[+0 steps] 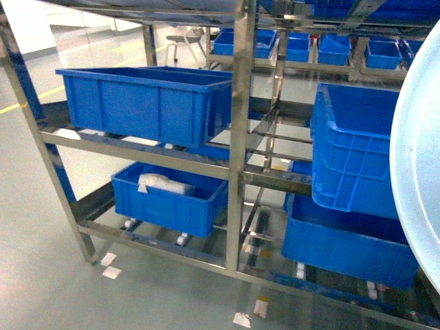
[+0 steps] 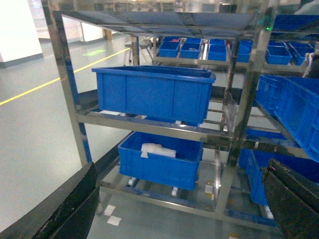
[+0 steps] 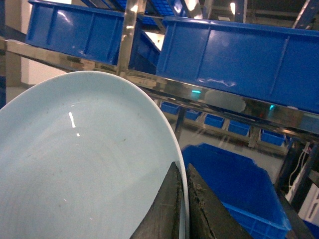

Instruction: Place blue tray on left shelf second layer neatly

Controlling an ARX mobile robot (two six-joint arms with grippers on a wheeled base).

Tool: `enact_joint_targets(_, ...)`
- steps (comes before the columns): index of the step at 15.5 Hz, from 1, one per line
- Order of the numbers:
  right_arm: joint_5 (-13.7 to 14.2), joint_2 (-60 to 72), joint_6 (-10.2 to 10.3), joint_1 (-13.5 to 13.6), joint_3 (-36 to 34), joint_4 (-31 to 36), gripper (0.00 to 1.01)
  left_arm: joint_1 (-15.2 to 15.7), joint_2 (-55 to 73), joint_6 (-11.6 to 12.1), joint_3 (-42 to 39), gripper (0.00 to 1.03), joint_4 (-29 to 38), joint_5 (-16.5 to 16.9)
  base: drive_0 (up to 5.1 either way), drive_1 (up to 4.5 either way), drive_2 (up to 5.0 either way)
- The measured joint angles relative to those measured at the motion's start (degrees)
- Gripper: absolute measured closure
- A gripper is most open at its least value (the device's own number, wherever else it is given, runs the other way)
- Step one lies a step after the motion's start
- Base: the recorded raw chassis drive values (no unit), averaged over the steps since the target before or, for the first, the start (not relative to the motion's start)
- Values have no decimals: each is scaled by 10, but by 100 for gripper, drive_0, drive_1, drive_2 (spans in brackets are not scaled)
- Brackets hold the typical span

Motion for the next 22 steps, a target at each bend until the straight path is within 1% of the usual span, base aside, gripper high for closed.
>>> enact_joint_targets(10, 0, 0, 0, 0, 0, 0, 99, 0, 0, 0, 0, 5, 0, 0, -156, -156, -156)
enact_joint_targets(20, 1, 0, 0, 0, 0, 0, 99, 0, 0, 0, 0, 5, -2, 0, -3, 411, -417)
enact_joint_targets(22, 1, -1, 0, 0, 0, 2, 99, 0, 0, 0, 0, 5, 1, 0, 13, 166, -140)
